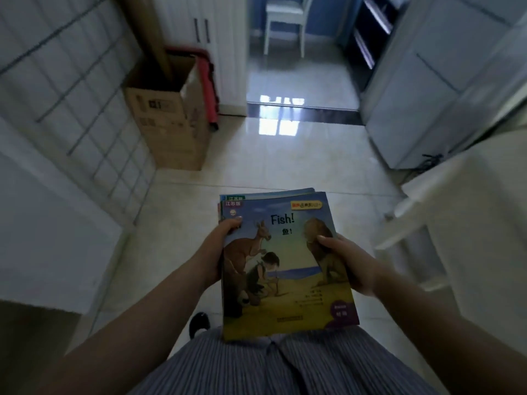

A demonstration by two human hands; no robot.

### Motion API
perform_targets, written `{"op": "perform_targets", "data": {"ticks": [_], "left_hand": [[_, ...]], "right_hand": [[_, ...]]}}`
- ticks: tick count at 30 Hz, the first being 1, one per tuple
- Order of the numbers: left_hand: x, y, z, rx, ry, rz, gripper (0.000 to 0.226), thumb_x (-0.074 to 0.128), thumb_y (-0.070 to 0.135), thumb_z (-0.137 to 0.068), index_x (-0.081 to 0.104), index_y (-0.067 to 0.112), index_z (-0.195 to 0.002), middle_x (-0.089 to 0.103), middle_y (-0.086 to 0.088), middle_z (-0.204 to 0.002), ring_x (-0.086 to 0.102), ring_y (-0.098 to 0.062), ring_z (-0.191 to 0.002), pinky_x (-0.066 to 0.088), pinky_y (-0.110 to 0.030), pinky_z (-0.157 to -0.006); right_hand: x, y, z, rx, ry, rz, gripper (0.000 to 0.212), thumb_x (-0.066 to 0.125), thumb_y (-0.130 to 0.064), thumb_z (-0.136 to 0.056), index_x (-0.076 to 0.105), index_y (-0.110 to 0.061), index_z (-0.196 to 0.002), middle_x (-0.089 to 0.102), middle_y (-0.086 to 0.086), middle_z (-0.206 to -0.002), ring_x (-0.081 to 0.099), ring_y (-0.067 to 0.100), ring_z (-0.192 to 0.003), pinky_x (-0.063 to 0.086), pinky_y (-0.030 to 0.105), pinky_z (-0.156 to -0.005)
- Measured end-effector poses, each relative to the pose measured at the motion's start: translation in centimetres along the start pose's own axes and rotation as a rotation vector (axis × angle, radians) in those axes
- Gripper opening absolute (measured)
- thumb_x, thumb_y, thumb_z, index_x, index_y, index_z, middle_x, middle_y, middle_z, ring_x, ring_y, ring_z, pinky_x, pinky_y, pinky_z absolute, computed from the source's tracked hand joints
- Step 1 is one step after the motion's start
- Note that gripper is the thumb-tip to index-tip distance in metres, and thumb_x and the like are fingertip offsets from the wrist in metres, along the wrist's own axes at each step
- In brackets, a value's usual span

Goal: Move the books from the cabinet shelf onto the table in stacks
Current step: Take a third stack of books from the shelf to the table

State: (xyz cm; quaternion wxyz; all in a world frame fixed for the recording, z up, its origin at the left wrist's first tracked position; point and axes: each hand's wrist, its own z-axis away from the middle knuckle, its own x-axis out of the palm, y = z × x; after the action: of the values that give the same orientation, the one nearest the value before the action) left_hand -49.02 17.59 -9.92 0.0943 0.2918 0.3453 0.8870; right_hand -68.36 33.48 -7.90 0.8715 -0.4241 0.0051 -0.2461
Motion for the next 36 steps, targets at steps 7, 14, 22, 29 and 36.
{"op": "perform_targets", "data": {"ticks": [7, 14, 22, 29, 36], "left_hand": [[13.6, -6.8, -3.2, -0.169, -0.186, -0.249, 0.026, 0.049, 0.023, -0.094, 0.06, 0.005, -0.11, 0.072, -0.013, -0.079, 0.069, -0.023, -0.063, 0.058, -0.03, -0.058], [23.5, -12.2, -5.8, -0.32, -0.392, -0.473, 0.023, 0.045, 0.022, -0.096, 0.062, 0.007, -0.1, 0.073, -0.01, -0.074, 0.067, -0.021, -0.058, 0.057, -0.027, -0.052], [35.8, -17.1, -12.1, -0.412, -0.517, -0.734, 0.027, 0.053, 0.025, -0.093, 0.065, 0.006, -0.108, 0.072, -0.016, -0.091, 0.068, -0.027, -0.072, 0.056, -0.034, -0.07], [49.4, -20.4, -16.9, -0.515, -0.741, -0.893, 0.02, 0.056, 0.021, -0.091, 0.065, 0.011, -0.106, 0.071, -0.012, -0.093, 0.069, -0.022, -0.072, 0.053, -0.031, -0.067], [59.0, -25.9, -16.7, -0.612, -0.947, -1.078, 0.02, 0.056, 0.02, -0.09, 0.065, 0.013, -0.106, 0.071, -0.011, -0.09, 0.068, -0.024, -0.073, 0.054, -0.032, -0.07]], "right_hand": [[-11.4, 4.6, 8.2, -0.083, 0.303, -0.246, 0.034, 0.054, -0.024, -0.091, 0.052, -0.011, -0.122, 0.071, 0.015, -0.106, 0.071, 0.028, -0.088, 0.059, 0.035, -0.068], [-17.8, 9.6, 12.7, -0.113, 0.581, -0.468, 0.043, 0.061, -0.026, -0.087, 0.05, -0.016, -0.128, 0.067, 0.016, -0.116, 0.066, 0.034, -0.102, 0.054, 0.046, -0.085], [-26.0, 10.5, 14.3, -0.156, 0.787, -0.667, 0.028, 0.056, -0.026, -0.09, 0.054, -0.021, -0.118, 0.071, 0.009, -0.105, 0.07, 0.027, -0.092, 0.055, 0.038, -0.073], [-34.2, 8.7, 15.9, -0.217, 0.979, -0.842, 0.046, 0.057, -0.028, -0.089, 0.047, -0.018, -0.133, 0.066, 0.014, -0.117, 0.068, 0.031, -0.095, 0.057, 0.035, -0.065], [-38.4, 9.7, 19.7, -0.243, 1.174, -1.016, 0.026, 0.056, -0.026, -0.09, 0.056, -0.021, -0.115, 0.071, 0.01, -0.102, 0.071, 0.027, -0.083, 0.057, 0.035, -0.062]]}}
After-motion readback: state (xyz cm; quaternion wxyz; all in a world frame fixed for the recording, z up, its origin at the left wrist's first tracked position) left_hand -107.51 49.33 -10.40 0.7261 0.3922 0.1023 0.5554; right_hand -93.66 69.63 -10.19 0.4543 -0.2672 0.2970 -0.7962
